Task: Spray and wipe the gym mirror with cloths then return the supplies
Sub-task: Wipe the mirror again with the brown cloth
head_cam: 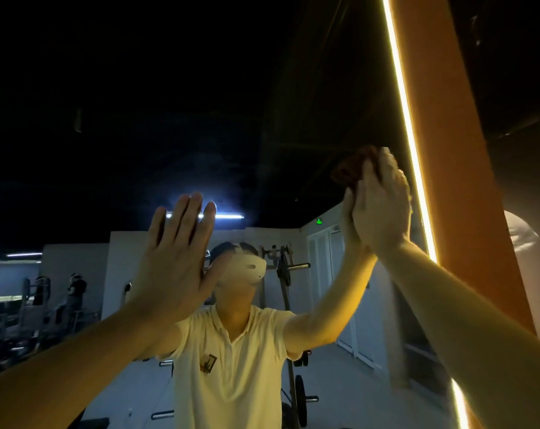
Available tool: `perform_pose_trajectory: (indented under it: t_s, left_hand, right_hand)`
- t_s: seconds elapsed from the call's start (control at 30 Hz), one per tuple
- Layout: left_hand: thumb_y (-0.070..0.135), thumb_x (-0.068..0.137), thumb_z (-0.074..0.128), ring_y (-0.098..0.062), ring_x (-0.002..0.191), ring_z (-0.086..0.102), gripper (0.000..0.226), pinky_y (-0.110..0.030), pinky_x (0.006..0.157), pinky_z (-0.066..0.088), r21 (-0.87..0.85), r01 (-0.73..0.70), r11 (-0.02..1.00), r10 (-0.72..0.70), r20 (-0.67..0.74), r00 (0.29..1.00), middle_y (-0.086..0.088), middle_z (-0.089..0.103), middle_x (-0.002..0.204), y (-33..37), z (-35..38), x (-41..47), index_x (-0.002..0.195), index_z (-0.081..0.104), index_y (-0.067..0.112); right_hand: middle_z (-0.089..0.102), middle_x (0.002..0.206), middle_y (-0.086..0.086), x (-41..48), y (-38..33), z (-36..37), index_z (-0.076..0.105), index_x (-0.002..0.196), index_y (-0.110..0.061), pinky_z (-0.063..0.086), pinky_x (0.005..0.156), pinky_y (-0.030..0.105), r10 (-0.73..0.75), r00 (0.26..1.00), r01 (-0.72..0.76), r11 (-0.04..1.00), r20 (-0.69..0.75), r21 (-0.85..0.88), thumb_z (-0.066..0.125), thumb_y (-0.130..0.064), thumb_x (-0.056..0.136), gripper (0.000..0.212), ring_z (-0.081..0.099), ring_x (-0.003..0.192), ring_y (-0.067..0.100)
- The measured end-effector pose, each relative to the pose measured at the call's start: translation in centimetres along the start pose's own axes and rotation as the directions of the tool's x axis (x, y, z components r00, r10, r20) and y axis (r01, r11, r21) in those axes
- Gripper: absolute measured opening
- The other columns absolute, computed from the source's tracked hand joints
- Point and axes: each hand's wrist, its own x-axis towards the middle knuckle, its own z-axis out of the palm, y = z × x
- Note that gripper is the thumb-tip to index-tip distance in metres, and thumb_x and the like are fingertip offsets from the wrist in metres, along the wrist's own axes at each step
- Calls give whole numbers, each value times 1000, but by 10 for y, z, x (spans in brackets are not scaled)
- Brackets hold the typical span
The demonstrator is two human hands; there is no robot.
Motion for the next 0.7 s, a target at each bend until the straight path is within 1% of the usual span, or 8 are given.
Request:
perform_pose_trajectory:
  t_s: [0.1,0.17,0.27,0.37,0.47,0.53,0.6,0.7]
  left_hand:
    - [63,106,24,-35,160,8,82,-60,127,16,15,-4,1000,4,7,1000,-20,12,172,1,1,0,166,16,7]
    - [63,106,24,-35,161,8,82,-60,127,16,21,-9,1000,9,6,1000,-20,12,172,0,2,-1,166,16,7]
    - [63,106,23,-34,161,8,82,-58,128,12,10,-8,1000,8,-5,1000,-19,12,172,0,4,1,165,17,6]
    - [61,106,21,-33,161,7,81,-57,129,11,-14,-22,1000,21,-28,999,-19,9,173,0,2,-3,165,17,4]
    - [54,107,26,-33,161,8,77,-57,128,13,-40,-48,998,46,-59,997,-19,9,173,-2,1,-13,164,16,2]
    - [53,107,27,-33,161,8,77,-58,128,14,-40,-45,998,43,-53,998,-19,8,173,-2,0,-17,164,15,2]
    - [53,108,27,-34,161,9,76,-59,127,15,-37,-31,999,29,-38,999,-19,9,172,-1,1,-18,164,15,3]
    - [52,108,27,-33,161,7,76,-58,128,13,-45,-31,999,30,-33,999,-18,8,173,1,0,-16,165,12,4]
  right_hand:
    - [25,168,9,6,-32,3,40,157,-15,21,126,51,211,977,-210,977,-24,47,45,-25,103,54,25,153,30]
    - [21,170,11,-2,-76,-1,36,158,-10,14,129,45,211,977,-212,973,24,95,41,-25,107,54,17,157,28]
    - [9,172,10,-36,-143,-1,27,161,-13,7,130,43,-48,990,29,990,132,137,41,-27,107,58,5,159,24]
    - [-6,173,7,-85,-162,-5,13,164,-15,-12,125,38,-379,873,343,925,307,167,38,-23,99,71,-13,157,20]
    - [6,172,7,-102,-105,-9,22,161,-16,-3,125,41,-570,774,564,819,275,108,58,-19,92,78,-3,156,21]
    - [17,169,8,-99,-47,-13,29,156,-15,17,126,49,-527,818,534,844,230,35,71,-17,92,77,17,155,26]
    - [27,167,7,-96,3,-16,34,155,-16,33,123,52,-381,912,376,925,152,58,61,-23,101,61,35,151,29]
    - [44,160,4,-102,26,-15,38,156,-24,35,119,53,64,996,-51,983,-69,174,52,-28,106,52,49,141,29]
